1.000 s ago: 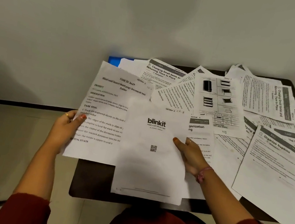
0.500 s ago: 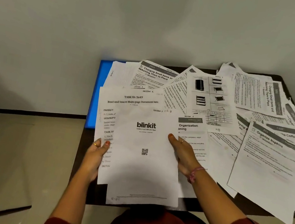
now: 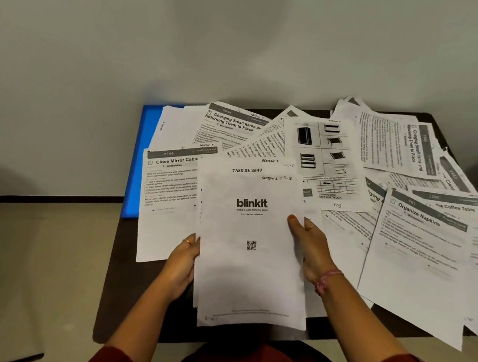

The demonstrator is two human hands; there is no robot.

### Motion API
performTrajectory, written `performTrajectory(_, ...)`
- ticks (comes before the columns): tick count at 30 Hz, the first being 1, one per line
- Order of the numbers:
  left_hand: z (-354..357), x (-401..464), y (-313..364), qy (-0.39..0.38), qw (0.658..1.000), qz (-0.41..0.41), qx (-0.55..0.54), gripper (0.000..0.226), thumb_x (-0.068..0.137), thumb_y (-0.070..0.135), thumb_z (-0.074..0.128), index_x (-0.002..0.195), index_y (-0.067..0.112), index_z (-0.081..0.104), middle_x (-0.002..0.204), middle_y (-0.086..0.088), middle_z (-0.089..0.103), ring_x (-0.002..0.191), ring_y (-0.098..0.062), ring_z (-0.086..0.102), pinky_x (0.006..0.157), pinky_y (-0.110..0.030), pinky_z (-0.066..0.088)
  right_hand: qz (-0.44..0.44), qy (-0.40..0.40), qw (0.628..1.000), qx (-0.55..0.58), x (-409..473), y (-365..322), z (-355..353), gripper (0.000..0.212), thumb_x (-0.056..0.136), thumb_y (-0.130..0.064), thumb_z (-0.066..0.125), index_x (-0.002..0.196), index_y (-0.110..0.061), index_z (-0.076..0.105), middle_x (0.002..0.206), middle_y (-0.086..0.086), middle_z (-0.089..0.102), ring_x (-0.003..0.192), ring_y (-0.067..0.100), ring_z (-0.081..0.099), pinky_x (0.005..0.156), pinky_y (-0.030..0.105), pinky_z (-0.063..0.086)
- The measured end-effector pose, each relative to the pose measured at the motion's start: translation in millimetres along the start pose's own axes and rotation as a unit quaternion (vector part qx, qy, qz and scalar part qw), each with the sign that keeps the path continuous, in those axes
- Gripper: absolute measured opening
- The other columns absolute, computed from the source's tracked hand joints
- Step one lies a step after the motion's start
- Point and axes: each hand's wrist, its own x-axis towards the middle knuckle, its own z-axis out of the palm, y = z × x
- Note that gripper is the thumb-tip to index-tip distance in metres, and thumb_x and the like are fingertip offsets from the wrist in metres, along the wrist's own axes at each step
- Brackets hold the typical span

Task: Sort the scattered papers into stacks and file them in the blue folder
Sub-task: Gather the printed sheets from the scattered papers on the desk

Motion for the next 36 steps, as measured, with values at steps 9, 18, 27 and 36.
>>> performTrajectory(9, 22, 6, 1, 0.007, 0.998, 0.057, 0.031, 0.031, 0.098, 0.039, 0.047, 0.116, 0.018, 0.061, 0.108, -0.002, 0.072, 0.099, -0.019, 0.069, 0.089, -0.038, 0.052, -0.019, 0.083, 0.996, -0.012, 8, 11, -17, 0.050, 0.082, -0.038, 0.070, 0.096, 0.009, 0.062, 0.100, 0.016, 0.070, 0.088, 0.021, 0.062, 0.090, 0.034, 0.050)
performTrajectory(18, 67, 27, -8, 0.042, 0.971, 0.118, 0.203, 0.042, 0.095, 0.021, 0.057, 0.135, 0.020, 0.044, 0.128, 0.005, 0.057, 0.114, -0.015, 0.056, 0.100, -0.033, 0.044, -0.022, 0.133, 0.990, -0.048, 5, 6, -48, 0.056, 0.082, -0.041, 0.070, 0.056, -0.022, 0.024, 0.055, -0.003, 0.025, 0.053, 0.013, 0.022, 0.054, 0.027, 0.021)
performTrajectory(27, 140, 44, -15, 0.030, 0.975, 0.098, 0.198, 0.036, 0.096, 0.016, 0.053, 0.132, 0.021, 0.050, 0.122, 0.002, 0.064, 0.109, -0.020, 0.062, 0.098, -0.045, 0.048, -0.043, 0.108, 0.986, -0.120, 7, -9, -115, 0.017, 0.094, -0.039, 0.056, 0.085, -0.025, 0.060, 0.078, -0.018, 0.058, 0.072, -0.001, 0.054, 0.059, 0.007, 0.037)
performTrajectory(36, 215, 58, -24, 0.034, 0.969, 0.096, 0.223, 0.037, 0.094, 0.016, 0.054, 0.131, 0.019, 0.051, 0.120, 0.004, 0.063, 0.109, -0.018, 0.060, 0.101, -0.043, 0.046, -0.049, 0.083, 0.986, -0.139, 18, -15, -188, 0.034, 0.092, -0.024, 0.061, 0.125, -0.017, 0.059, 0.117, -0.004, 0.064, 0.102, 0.010, 0.060, 0.080, 0.016, 0.047)
